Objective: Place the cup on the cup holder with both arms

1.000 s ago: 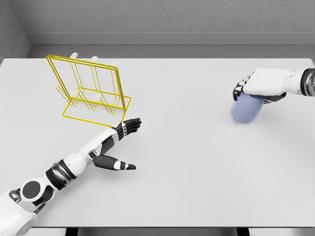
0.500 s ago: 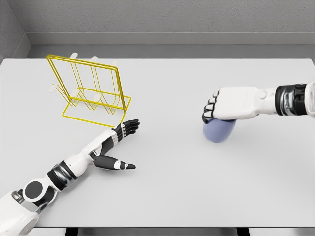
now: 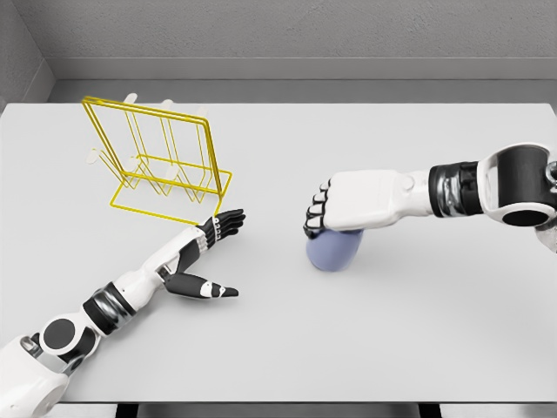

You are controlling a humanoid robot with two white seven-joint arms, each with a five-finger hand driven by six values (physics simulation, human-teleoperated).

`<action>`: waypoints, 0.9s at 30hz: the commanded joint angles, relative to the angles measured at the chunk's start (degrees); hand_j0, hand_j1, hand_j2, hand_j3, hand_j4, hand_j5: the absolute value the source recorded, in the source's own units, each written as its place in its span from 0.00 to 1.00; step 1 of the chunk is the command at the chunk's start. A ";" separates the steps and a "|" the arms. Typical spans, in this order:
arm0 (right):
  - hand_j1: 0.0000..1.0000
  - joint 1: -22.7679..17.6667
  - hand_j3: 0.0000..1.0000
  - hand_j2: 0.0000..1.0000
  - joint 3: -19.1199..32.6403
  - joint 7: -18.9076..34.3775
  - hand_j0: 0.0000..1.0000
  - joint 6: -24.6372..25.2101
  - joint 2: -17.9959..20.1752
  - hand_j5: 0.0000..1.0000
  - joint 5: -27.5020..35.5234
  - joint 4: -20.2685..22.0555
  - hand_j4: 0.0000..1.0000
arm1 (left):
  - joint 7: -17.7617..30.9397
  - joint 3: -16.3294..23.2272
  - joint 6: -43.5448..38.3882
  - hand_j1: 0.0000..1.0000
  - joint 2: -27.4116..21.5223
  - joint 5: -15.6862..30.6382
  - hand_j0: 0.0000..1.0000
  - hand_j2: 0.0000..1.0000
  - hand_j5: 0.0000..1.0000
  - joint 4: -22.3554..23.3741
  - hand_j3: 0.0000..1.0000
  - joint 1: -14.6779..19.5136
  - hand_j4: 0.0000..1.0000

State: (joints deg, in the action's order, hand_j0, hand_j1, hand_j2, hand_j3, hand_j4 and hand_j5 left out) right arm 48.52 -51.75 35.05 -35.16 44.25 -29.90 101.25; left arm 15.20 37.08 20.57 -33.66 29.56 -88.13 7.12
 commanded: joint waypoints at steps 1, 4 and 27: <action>0.45 0.00 0.45 0.45 -0.01 -0.05 0.45 0.16 -1.45 0.45 0.28 0.00 0.45 | 0.00 0.01 0.00 1.00 0.00 0.24 1.00 1.00 1.00 0.06 1.00 0.00 1.00; 0.45 0.09 0.45 0.45 -0.54 -0.05 0.45 0.16 -3.12 0.45 0.19 0.00 0.45 | 0.00 0.01 0.00 1.00 0.00 0.24 1.00 1.00 1.00 -0.02 1.00 0.00 1.00; 1.00 -0.97 1.00 1.00 15.62 -0.05 1.00 0.16 1.18 1.00 4.40 0.00 1.00 | 0.00 0.01 0.00 1.00 0.44 0.24 1.00 1.00 1.00 0.68 1.00 0.79 1.00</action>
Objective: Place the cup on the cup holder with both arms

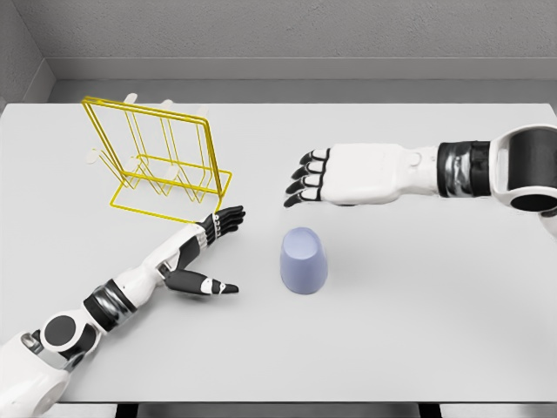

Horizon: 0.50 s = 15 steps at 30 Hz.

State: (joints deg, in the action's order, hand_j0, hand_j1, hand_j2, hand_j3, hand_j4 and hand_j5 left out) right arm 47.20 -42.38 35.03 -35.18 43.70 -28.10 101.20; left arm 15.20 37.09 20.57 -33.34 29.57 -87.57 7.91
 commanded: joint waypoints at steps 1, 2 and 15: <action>1.00 -0.26 1.00 1.00 9.41 -0.03 1.00 0.18 2.35 1.00 5.85 -0.04 1.00 | 0.00 0.00 0.00 1.00 0.12 0.23 1.00 1.00 1.00 0.30 1.00 0.00 1.00; 1.00 -1.84 1.00 1.00 13.37 -0.03 1.00 0.18 3.06 1.00 9.11 -0.04 1.00 | 0.00 0.00 0.00 1.00 0.29 0.23 1.00 1.00 1.00 0.39 1.00 0.00 1.00; 1.00 -37.09 1.00 1.00 44.23 -0.03 1.00 0.18 -7.49 1.00 16.94 -0.92 1.00 | 0.00 1.84 -4.57 1.00 4.60 -0.39 1.00 1.00 1.00 0.03 1.00 2.55 1.00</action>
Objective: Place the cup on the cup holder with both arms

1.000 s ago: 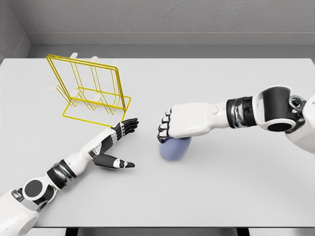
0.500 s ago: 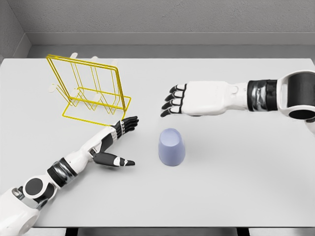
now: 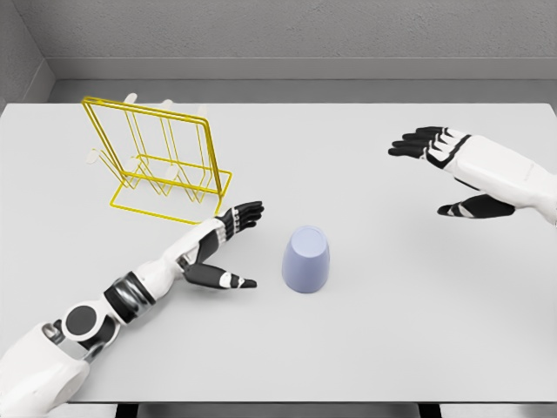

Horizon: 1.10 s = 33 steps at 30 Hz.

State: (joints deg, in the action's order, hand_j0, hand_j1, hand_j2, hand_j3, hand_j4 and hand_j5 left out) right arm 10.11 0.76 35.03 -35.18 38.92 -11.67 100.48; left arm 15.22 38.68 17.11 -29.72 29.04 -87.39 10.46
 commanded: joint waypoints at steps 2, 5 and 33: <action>1.00 0.00 1.00 1.00 1.09 -0.03 1.00 0.18 -3.33 1.00 0.60 -1.07 1.00 | 0.07 1.40 -1.11 1.00 1.15 0.14 1.00 1.00 1.00 -0.15 1.00 0.79 1.00; 1.00 0.09 1.00 1.00 1.18 -0.03 1.00 0.18 -4.12 1.00 0.69 -1.51 1.00 | -0.02 1.84 -1.20 1.00 2.12 0.32 1.00 1.00 1.00 -0.15 1.00 1.32 1.00; 1.00 -2.11 1.00 1.00 3.55 -0.03 1.00 0.18 -5.00 1.00 0.69 -3.01 1.00 | -0.28 5.27 -7.44 1.00 8.19 -0.12 1.00 1.00 1.00 0.11 1.00 4.66 1.00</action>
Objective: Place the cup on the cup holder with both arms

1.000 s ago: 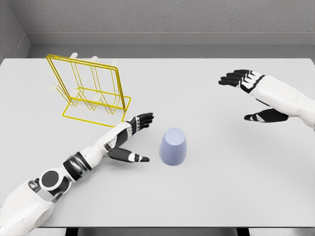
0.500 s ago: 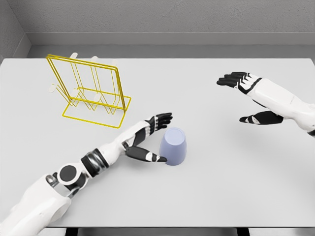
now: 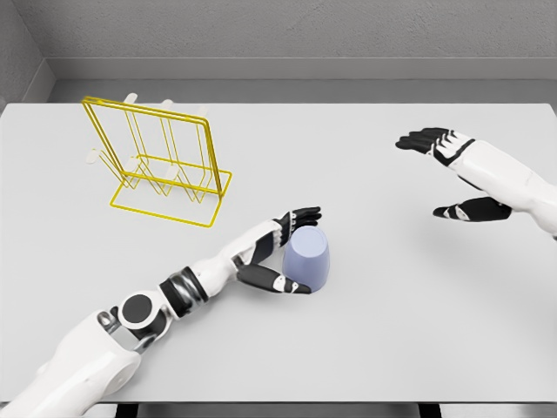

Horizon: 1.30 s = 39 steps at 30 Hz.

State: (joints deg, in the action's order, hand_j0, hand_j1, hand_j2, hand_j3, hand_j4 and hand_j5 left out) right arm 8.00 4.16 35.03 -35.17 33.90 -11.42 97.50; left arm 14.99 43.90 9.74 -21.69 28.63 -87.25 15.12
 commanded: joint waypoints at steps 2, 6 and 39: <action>1.00 0.00 1.00 1.00 0.14 -0.03 1.00 0.17 0.02 1.00 0.44 -0.03 1.00 | 0.04 0.13 -0.07 1.00 0.15 0.28 1.00 1.00 1.00 0.15 1.00 -0.09 1.00; 1.00 0.00 1.00 1.00 0.14 -0.03 1.00 0.17 0.02 1.00 0.44 -0.12 1.00 | 0.04 0.66 -0.07 1.00 0.24 0.28 1.00 1.00 1.00 1.21 1.00 0.00 1.00; 1.00 -0.18 1.00 1.00 0.14 -0.03 1.00 0.17 0.02 1.00 0.44 -0.03 1.00 | -0.05 -1.10 0.54 0.67 1.39 0.37 0.67 0.67 0.67 -1.25 0.67 -0.53 0.67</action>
State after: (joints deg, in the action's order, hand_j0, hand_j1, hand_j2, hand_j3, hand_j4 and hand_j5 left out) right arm 7.82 4.30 35.03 -35.17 33.88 -11.42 97.45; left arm 14.93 43.25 10.33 -20.07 28.73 -87.01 14.33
